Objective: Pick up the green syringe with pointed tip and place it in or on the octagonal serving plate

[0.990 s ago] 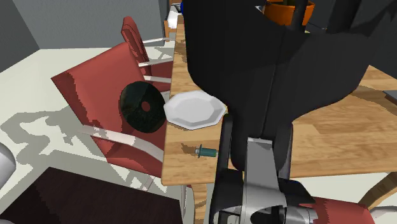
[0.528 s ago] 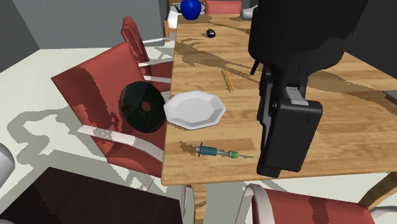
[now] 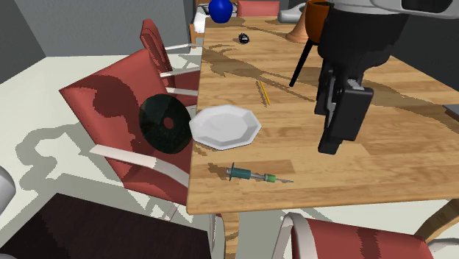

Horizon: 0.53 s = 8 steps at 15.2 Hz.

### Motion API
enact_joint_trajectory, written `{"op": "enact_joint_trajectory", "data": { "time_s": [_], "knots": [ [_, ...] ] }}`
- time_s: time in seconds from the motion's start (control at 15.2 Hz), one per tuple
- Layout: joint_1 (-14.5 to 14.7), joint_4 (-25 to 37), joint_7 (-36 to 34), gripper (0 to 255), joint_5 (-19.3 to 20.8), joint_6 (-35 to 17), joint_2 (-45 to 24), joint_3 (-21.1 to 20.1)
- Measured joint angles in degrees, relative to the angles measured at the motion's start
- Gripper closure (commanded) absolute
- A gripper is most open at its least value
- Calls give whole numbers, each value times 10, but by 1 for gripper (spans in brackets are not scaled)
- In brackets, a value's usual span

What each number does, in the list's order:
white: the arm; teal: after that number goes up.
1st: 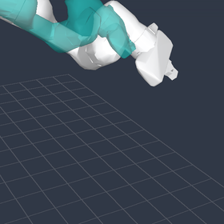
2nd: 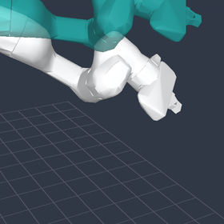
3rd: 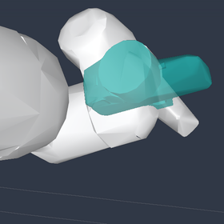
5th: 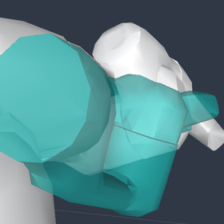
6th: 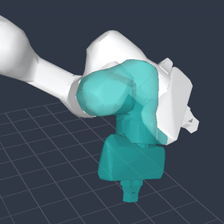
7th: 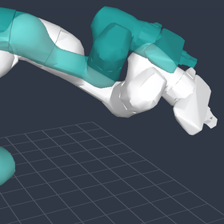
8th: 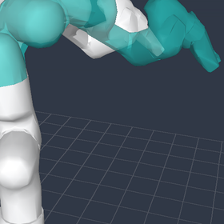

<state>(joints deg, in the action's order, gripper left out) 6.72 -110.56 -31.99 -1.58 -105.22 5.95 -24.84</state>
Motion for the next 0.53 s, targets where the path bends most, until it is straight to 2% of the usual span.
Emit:
{"op": "enact_joint_trajectory", "data": {
  "time_s": [0.26, 0.53],
  "knots": [
    [12, 43, -37, 0, 16, -6, -55, -18],
    [13, 20, -40, 0, 18, -35, -63, -19]
  ]
}}
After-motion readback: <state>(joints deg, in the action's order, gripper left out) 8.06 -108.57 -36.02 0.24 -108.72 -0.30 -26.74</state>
